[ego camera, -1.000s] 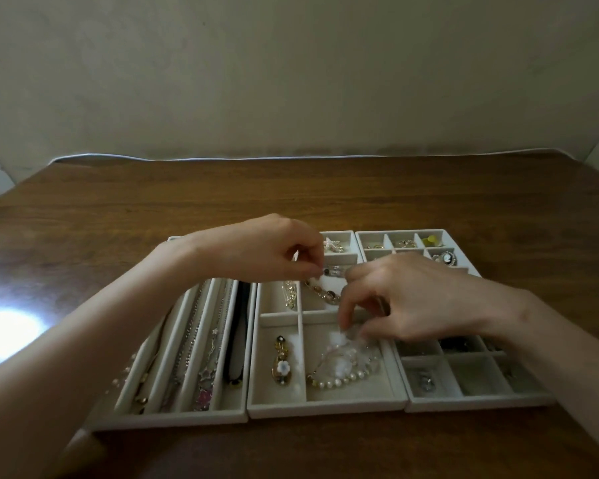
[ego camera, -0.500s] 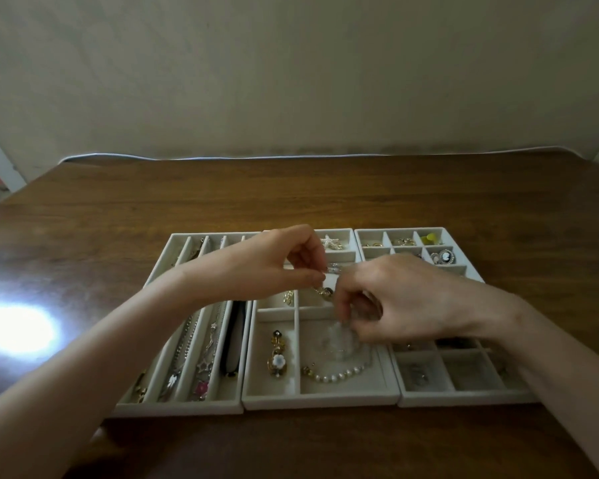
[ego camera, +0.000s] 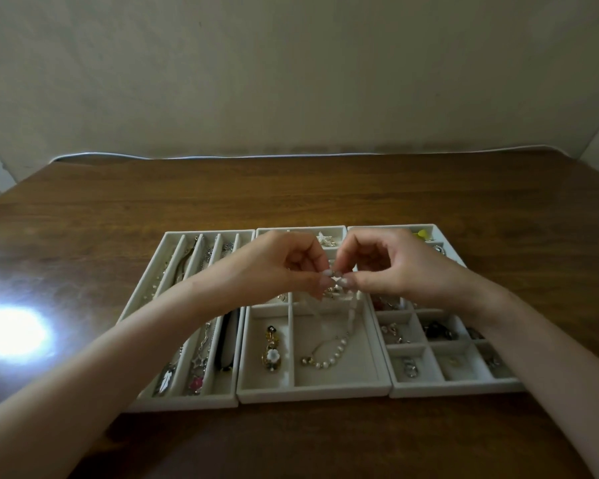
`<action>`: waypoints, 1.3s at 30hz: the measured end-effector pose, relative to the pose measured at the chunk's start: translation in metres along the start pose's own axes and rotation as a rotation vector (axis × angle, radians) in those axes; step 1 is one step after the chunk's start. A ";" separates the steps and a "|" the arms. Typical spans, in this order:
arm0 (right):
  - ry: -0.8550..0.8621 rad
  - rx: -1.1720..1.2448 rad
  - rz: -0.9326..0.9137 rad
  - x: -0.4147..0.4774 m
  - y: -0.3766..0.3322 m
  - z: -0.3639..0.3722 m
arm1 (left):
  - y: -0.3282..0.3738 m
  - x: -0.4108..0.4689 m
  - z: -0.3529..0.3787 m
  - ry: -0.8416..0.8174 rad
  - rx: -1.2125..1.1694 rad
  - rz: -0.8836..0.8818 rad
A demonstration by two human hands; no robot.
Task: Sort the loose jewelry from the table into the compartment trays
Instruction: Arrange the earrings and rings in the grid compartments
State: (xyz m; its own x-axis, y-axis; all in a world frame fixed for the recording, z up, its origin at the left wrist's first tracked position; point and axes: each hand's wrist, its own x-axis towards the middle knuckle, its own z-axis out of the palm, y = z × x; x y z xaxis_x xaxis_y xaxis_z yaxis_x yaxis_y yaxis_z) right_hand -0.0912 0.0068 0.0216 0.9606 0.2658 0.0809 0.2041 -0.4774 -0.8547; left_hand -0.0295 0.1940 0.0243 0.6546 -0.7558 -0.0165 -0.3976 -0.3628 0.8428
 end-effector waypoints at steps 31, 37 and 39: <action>0.142 0.449 -0.045 -0.004 -0.017 0.005 | -0.001 0.002 0.000 0.041 -0.632 -0.162; 0.188 0.392 0.042 0.000 -0.012 0.003 | -0.002 0.006 -0.006 0.107 -0.772 -0.025; 0.156 0.358 0.079 0.001 -0.010 0.003 | 0.002 0.002 -0.007 0.134 -0.634 0.025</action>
State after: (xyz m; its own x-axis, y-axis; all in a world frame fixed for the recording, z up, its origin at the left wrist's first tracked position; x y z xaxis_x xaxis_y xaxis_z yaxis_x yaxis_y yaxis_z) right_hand -0.0927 0.0145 0.0291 0.9934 0.0966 0.0611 0.0763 -0.1618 -0.9839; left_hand -0.0249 0.1958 0.0299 0.7409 -0.6703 0.0404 0.0158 0.0775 0.9969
